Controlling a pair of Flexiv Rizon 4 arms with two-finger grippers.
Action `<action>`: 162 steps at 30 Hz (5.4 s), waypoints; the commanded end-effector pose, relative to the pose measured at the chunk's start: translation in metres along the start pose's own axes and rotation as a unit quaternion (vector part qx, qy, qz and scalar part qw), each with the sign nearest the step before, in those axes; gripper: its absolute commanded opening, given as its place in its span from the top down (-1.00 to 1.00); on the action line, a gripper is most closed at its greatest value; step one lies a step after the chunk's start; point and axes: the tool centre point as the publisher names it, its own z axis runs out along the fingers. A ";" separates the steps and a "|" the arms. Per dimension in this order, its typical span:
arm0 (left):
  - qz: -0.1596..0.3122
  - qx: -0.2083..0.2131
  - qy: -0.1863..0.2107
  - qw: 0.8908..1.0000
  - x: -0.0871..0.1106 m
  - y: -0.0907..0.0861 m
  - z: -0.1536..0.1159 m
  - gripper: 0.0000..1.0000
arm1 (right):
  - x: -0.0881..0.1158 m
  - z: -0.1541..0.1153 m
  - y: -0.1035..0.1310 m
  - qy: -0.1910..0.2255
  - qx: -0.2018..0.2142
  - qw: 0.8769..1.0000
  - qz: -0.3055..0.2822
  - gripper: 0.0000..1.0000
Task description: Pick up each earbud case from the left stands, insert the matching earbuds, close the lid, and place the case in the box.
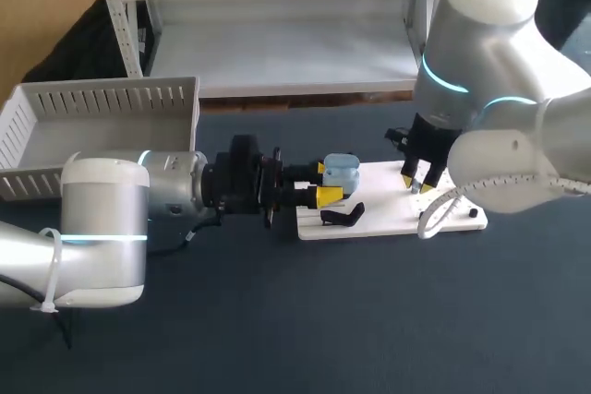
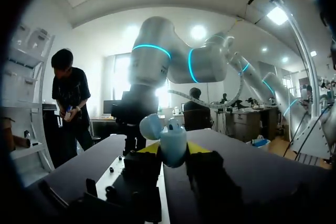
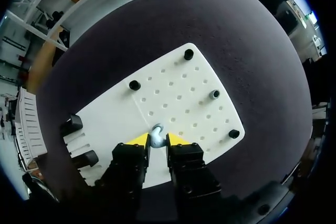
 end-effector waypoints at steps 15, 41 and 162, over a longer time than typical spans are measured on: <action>0.001 0.000 -0.001 1.000 0.001 0.001 0.000 1.00 | 0.005 -0.064 -0.019 -0.015 -0.027 0.999 -0.009 1.00; 0.001 0.000 -0.001 1.000 0.001 0.001 0.000 1.00 | 0.101 -0.223 0.016 0.089 -0.092 0.936 -0.328 1.00; 0.001 0.000 -0.001 1.000 0.001 0.001 0.000 1.00 | 0.129 -0.154 0.101 0.115 -0.056 0.912 -0.389 1.00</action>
